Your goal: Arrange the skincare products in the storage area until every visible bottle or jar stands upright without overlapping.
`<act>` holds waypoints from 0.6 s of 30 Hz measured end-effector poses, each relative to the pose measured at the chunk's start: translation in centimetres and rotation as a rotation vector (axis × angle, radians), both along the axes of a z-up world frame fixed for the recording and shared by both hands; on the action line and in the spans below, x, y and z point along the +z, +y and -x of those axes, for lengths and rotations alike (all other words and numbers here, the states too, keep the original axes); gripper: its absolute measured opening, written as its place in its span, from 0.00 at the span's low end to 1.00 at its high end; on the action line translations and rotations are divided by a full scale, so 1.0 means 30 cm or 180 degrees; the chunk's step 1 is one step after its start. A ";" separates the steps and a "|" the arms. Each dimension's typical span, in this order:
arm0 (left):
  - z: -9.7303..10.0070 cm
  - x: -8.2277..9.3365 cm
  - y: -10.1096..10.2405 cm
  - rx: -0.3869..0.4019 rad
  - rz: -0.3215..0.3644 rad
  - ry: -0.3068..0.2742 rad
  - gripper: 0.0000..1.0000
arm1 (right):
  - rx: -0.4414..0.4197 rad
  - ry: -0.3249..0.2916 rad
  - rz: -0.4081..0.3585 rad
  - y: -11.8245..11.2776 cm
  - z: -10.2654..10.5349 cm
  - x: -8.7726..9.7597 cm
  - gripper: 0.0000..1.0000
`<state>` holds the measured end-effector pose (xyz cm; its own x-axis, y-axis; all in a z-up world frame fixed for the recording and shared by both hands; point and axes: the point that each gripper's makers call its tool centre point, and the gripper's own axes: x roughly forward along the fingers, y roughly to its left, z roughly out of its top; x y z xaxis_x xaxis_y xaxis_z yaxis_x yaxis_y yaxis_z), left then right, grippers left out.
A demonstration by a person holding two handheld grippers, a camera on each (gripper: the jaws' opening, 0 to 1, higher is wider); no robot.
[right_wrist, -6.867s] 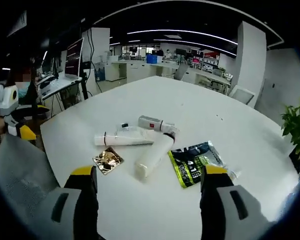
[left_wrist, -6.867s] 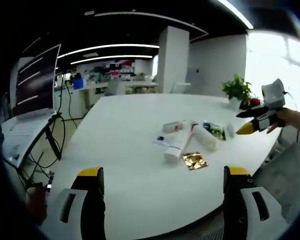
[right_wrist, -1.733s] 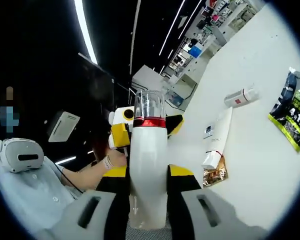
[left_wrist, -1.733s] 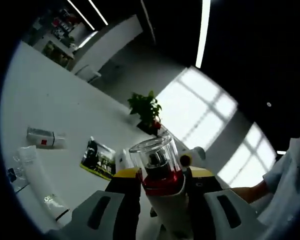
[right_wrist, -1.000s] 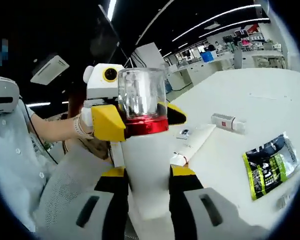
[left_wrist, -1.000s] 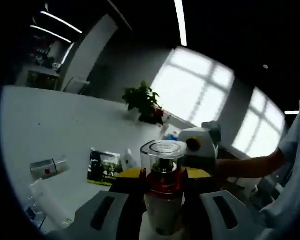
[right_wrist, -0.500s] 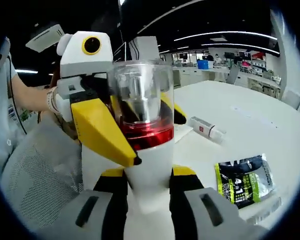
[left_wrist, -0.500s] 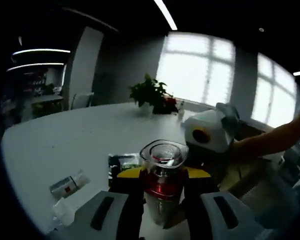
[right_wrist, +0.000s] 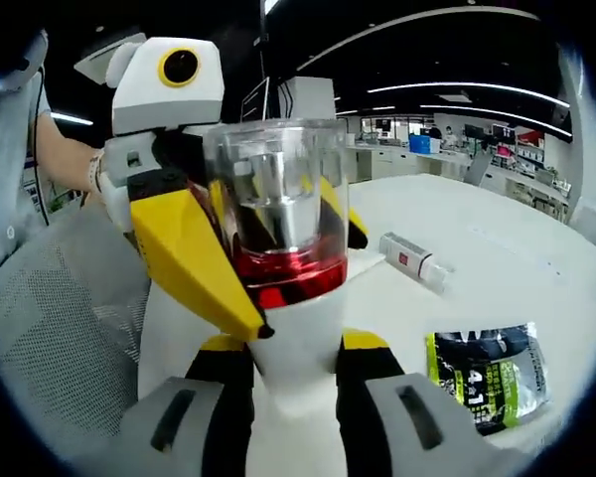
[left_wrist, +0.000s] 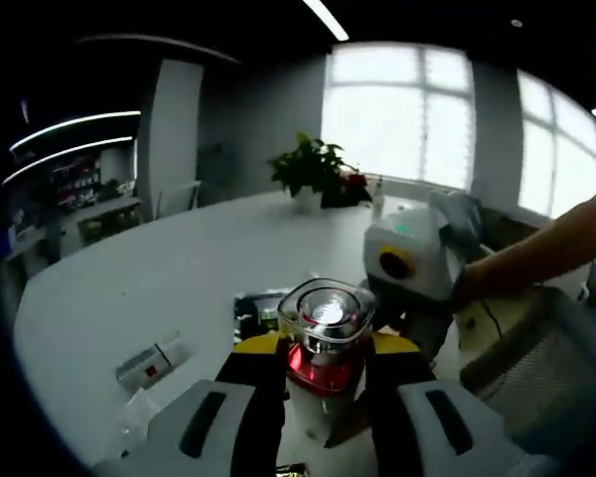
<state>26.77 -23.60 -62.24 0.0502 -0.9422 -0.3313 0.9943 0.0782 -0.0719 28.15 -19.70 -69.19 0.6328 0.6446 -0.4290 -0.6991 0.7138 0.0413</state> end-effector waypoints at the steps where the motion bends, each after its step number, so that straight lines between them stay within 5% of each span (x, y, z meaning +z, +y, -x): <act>1: 0.003 0.003 0.001 0.0006 0.0027 -0.0010 0.27 | 0.0029 -0.0055 -0.0022 0.001 -0.003 0.008 0.30; 13: 0.012 0.012 -0.006 -0.0201 0.0172 -0.0151 0.28 | 0.0061 -0.0077 0.0009 0.002 0.006 0.014 0.32; 18: 0.021 0.005 -0.016 -0.0287 0.0163 -0.0138 0.40 | -0.0092 0.0034 0.0086 -0.014 0.018 0.001 0.32</act>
